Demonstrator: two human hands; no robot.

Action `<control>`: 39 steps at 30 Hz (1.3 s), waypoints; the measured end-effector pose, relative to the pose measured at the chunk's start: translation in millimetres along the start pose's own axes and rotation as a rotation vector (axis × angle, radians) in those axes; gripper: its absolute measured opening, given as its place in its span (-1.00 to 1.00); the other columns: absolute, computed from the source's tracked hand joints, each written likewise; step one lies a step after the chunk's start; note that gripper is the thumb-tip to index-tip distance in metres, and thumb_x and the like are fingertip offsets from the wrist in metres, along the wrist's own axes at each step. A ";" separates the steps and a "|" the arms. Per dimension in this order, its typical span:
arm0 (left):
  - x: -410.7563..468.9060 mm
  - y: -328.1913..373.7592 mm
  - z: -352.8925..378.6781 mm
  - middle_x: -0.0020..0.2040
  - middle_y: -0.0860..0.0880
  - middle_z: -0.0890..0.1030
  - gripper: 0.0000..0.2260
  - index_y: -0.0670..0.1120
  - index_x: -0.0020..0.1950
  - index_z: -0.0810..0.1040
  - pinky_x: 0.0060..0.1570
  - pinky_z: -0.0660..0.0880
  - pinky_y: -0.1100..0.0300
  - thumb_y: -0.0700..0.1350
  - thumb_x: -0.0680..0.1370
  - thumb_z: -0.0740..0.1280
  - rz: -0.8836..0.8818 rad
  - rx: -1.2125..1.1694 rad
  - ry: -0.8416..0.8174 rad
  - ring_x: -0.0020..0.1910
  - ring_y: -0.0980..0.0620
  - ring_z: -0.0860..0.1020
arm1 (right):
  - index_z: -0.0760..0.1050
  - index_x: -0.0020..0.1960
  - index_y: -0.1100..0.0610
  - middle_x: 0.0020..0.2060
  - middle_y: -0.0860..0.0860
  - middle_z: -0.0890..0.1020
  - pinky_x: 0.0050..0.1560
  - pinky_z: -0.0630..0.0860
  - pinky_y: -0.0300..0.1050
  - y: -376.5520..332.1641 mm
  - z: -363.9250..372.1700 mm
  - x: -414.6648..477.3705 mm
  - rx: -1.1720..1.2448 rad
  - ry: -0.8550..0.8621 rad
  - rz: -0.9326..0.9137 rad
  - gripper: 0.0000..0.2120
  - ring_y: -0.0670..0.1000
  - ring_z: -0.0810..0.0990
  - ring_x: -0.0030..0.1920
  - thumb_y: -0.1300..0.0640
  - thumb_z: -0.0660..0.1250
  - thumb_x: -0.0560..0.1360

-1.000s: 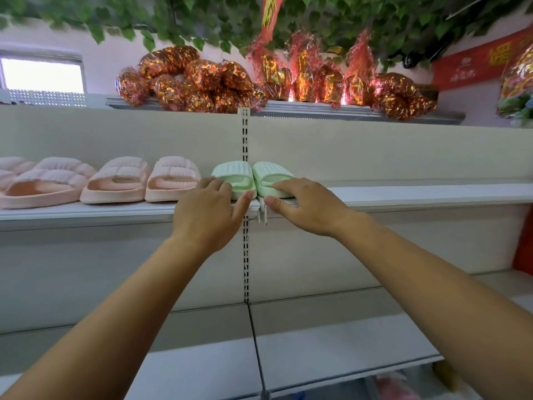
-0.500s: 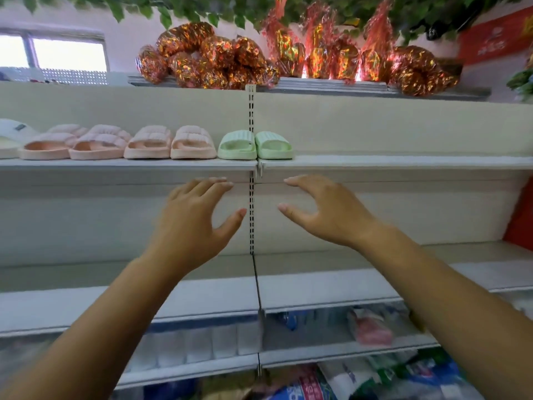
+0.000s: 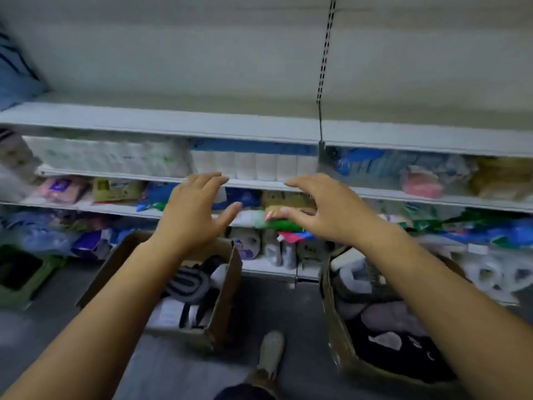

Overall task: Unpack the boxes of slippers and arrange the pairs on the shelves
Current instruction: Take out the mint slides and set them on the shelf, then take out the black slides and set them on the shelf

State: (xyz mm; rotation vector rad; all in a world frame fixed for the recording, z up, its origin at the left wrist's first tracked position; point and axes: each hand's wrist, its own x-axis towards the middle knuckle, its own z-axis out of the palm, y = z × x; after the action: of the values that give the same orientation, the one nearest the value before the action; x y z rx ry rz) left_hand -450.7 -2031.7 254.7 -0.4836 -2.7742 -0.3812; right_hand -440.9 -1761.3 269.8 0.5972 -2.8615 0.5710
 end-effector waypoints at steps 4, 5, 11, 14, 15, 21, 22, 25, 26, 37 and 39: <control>-74.7 -47.9 12.7 0.40 -0.15 0.53 -0.45 -0.13 0.42 0.50 0.35 0.40 -0.15 0.20 0.56 0.31 -0.147 0.034 -0.068 0.39 -0.19 0.45 | 0.46 0.40 -0.04 0.33 -0.07 0.55 0.31 0.47 0.06 -27.3 67.7 -26.3 0.087 -0.150 0.020 -0.41 0.00 0.48 0.34 -0.32 0.26 0.47; -94.0 -60.9 15.8 0.40 -0.15 0.53 -0.47 -0.13 0.42 0.50 0.34 0.42 -0.17 0.17 0.57 0.34 -0.187 0.036 -0.083 0.38 -0.18 0.45 | 0.46 0.40 -0.03 0.34 -0.06 0.54 0.32 0.46 0.05 -32.4 83.7 -33.0 0.096 -0.180 0.033 -0.42 0.00 0.47 0.35 -0.29 0.29 0.48; -199.3 -135.9 44.7 0.38 -0.15 0.54 -0.52 -0.15 0.39 0.53 0.31 0.41 -0.13 0.10 0.57 0.40 -0.511 -0.009 -0.144 0.38 -0.16 0.45 | 0.42 0.44 -0.02 0.37 -0.07 0.51 0.34 0.43 -0.05 -51.8 168.0 -58.8 0.119 -0.413 0.170 -0.43 -0.02 0.45 0.37 -0.25 0.34 0.52; -234.4 -173.2 55.6 0.45 -0.13 0.47 -0.52 -0.11 0.43 0.49 0.36 0.35 -0.17 0.11 0.59 0.37 -0.615 -0.024 -0.213 0.44 -0.15 0.39 | 0.47 0.40 0.01 0.32 -0.04 0.57 0.32 0.46 -0.02 -65.6 211.3 -52.1 0.194 -0.452 0.287 -0.44 0.00 0.51 0.33 -0.24 0.37 0.50; -242.8 -187.8 57.1 0.48 -0.12 0.45 -0.52 -0.10 0.43 0.49 0.38 0.33 -0.18 0.12 0.59 0.36 -0.631 -0.030 -0.227 0.47 -0.14 0.37 | 0.49 0.38 0.02 0.28 -0.04 0.59 0.31 0.47 -0.03 -72.2 226.4 -47.5 0.241 -0.458 0.342 -0.47 -0.01 0.54 0.30 -0.20 0.40 0.49; -271.6 -277.7 72.9 0.52 -0.12 0.41 -0.51 -0.11 0.45 0.47 0.41 0.31 -0.14 0.12 0.60 0.32 -0.584 -0.018 -0.373 0.47 -0.15 0.38 | 0.48 0.37 0.15 0.16 0.00 0.58 0.19 0.50 -0.08 -117.1 326.2 -2.6 0.496 -0.507 0.723 -0.50 -0.01 0.57 0.14 -0.06 0.45 0.52; -274.1 -287.1 77.1 0.52 -0.13 0.40 -0.51 -0.11 0.46 0.46 0.41 0.30 -0.13 0.12 0.61 0.32 -0.560 -0.026 -0.413 0.47 -0.16 0.39 | 0.46 0.38 0.18 0.16 0.01 0.56 0.16 0.48 -0.11 -124.0 338.6 4.6 0.532 -0.496 0.780 -0.48 -0.01 0.55 0.13 -0.05 0.44 0.53; -279.8 -319.7 91.9 0.55 -0.14 0.35 -0.48 -0.12 0.50 0.41 0.43 0.26 -0.11 0.13 0.63 0.28 -0.502 -0.060 -0.574 0.51 -0.16 0.34 | 0.42 0.42 0.19 0.20 0.01 0.56 0.16 0.47 -0.09 -141.7 382.6 28.1 0.622 -0.447 1.006 -0.44 0.02 0.54 0.15 -0.08 0.43 0.54; -280.7 -327.7 96.1 0.58 -0.13 0.32 -0.47 -0.12 0.52 0.39 0.45 0.24 -0.11 0.14 0.64 0.26 -0.487 -0.069 -0.633 0.54 -0.15 0.30 | 0.41 0.42 0.18 0.24 0.02 0.57 0.21 0.49 -0.05 -145.6 395.3 34.7 0.651 -0.432 1.080 -0.43 0.05 0.56 0.18 -0.10 0.42 0.54; -235.0 -359.6 131.3 0.50 -0.09 0.41 -0.52 -0.12 0.50 0.39 0.38 0.30 0.09 0.13 0.68 0.20 -0.691 -0.463 -0.749 0.49 -0.08 0.35 | 0.45 0.37 0.15 0.16 0.03 0.55 0.19 0.54 -0.02 -145.6 483.4 96.3 0.953 -0.235 1.463 -0.62 0.07 0.56 0.22 -0.01 0.31 0.63; -216.8 -359.1 136.7 0.37 -0.05 0.52 -0.55 -0.09 0.44 0.46 0.29 0.34 0.18 0.16 0.66 0.22 -0.918 -0.660 -0.740 0.39 -0.03 0.46 | 0.53 0.21 0.13 0.09 0.01 0.62 0.06 0.59 -0.06 -144.5 491.2 97.3 1.046 -0.160 1.435 -0.79 0.11 0.60 0.23 0.06 0.33 0.62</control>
State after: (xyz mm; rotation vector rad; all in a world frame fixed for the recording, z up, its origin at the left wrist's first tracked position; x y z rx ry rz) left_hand -420.1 -2377.9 -17.2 0.7524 -3.3502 -1.6201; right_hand -508.5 -2113.6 -108.2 -1.5642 -2.3840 2.1950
